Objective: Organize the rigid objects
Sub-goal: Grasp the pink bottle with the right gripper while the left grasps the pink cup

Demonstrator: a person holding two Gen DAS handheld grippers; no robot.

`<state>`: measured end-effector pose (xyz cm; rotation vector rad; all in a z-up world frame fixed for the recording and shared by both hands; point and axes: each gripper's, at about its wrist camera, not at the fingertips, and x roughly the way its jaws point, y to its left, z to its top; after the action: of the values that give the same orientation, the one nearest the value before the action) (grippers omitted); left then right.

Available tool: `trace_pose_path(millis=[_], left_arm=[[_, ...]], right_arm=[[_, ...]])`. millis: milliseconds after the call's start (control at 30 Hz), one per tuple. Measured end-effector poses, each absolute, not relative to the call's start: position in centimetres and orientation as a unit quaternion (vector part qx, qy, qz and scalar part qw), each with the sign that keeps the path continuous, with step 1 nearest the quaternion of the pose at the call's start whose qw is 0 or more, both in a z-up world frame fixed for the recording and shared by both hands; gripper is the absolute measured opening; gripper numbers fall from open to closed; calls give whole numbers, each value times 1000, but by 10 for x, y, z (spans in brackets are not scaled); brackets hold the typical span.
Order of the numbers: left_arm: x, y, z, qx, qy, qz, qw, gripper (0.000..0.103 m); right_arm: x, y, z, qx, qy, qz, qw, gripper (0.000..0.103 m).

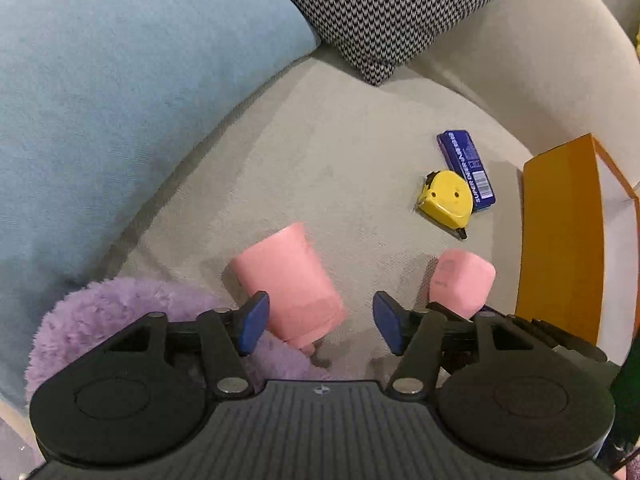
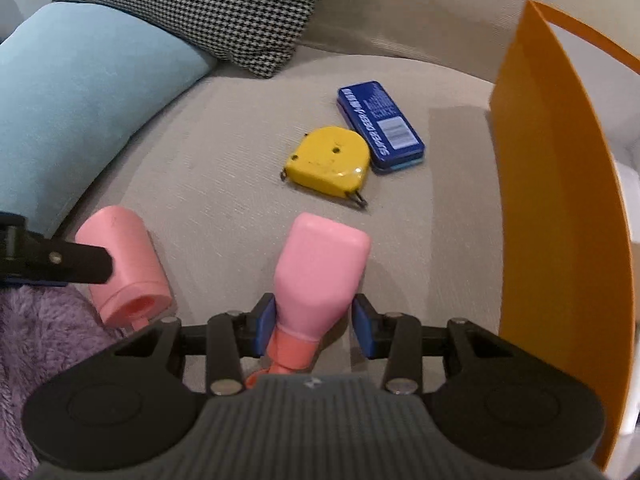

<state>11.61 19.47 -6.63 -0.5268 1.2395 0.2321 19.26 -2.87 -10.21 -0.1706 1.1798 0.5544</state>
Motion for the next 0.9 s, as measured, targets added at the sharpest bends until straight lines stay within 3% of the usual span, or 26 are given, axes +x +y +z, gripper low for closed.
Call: trace_pose_path(millis=[400,567,900], left_arm=[[139,201,-85,-202,601,163,756,74],[146,198,-92,-209,597,155,758,69],[147,152,-89,-119,556,38,821,69]], right_arm=[[206,-34,-111,-68,558,280,778,43],[211,-37,-109,-63,555,290,777,43],[208,-40,-106,-86,548,301,776,42]])
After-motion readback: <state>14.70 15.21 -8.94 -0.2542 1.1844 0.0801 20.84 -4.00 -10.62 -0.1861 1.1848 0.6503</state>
